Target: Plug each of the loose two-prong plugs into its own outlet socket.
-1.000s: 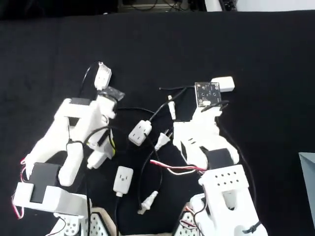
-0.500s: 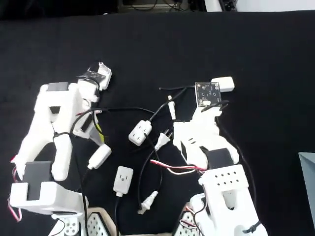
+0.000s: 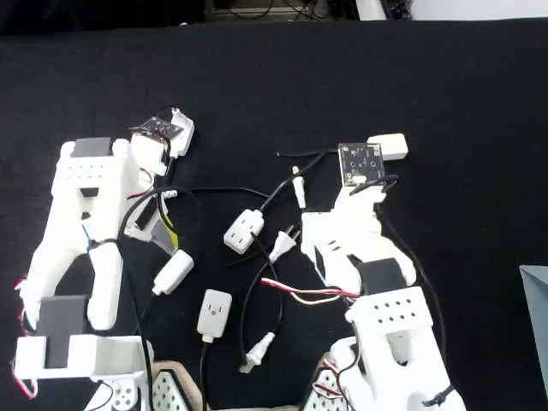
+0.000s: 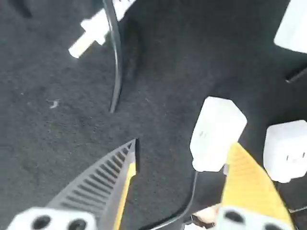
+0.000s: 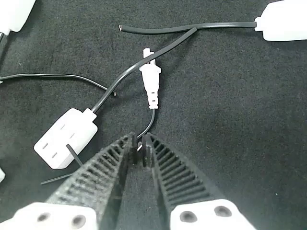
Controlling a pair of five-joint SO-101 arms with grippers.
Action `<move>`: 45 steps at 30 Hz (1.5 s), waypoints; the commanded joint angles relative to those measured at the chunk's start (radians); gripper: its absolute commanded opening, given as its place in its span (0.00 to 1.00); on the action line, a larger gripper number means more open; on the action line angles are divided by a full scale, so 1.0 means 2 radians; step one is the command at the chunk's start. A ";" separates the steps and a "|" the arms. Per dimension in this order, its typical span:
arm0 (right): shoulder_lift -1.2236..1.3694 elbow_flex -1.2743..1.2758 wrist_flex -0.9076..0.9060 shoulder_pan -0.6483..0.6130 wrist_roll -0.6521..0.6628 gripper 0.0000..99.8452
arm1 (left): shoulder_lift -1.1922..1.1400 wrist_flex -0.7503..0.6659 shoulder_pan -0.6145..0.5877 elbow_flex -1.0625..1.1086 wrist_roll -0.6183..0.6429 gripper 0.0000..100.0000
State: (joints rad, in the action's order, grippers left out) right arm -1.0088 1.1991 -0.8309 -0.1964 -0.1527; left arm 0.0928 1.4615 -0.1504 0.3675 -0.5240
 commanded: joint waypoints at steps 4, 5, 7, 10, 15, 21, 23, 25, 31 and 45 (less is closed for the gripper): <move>-0.007 -0.003 0.008 -0.007 0.005 0.04 | 0.027 -0.077 0.007 0.089 -0.006 0.30; -0.007 -0.003 0.008 -0.007 0.005 0.04 | 0.027 -0.097 0.003 0.108 -0.006 0.30; -0.007 -0.003 0.008 -0.007 0.005 0.04 | 0.027 -0.130 -0.007 0.133 -0.007 0.30; -0.007 -0.003 0.008 -0.007 0.005 0.04 | 0.027 -0.166 -0.036 0.150 -0.032 0.30; -0.007 -0.003 0.008 -0.007 0.005 0.04 | 0.020 -0.202 -0.096 0.145 -0.059 0.30; -0.007 -0.003 0.008 -0.007 0.005 0.04 | -0.027 -0.210 -0.113 0.135 -0.074 0.30; -0.007 -0.003 0.008 -0.007 0.005 0.04 | -0.028 -0.180 -0.111 0.109 -0.073 0.30; -0.007 -0.003 0.008 -0.007 0.005 0.04 | -0.019 -0.134 -0.111 0.069 -0.064 0.30; -0.007 -0.003 0.008 -0.007 0.005 0.04 | 0.061 -0.008 -0.095 -0.025 -0.046 0.30; -0.007 -0.003 0.008 -0.007 0.005 0.04 | 0.158 -0.080 0.030 0.176 -0.049 0.30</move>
State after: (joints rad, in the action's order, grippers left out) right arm -1.0088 1.1991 -0.8309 -0.1964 -0.1527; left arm 0.3782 1.4277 -0.1135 0.6191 -0.6252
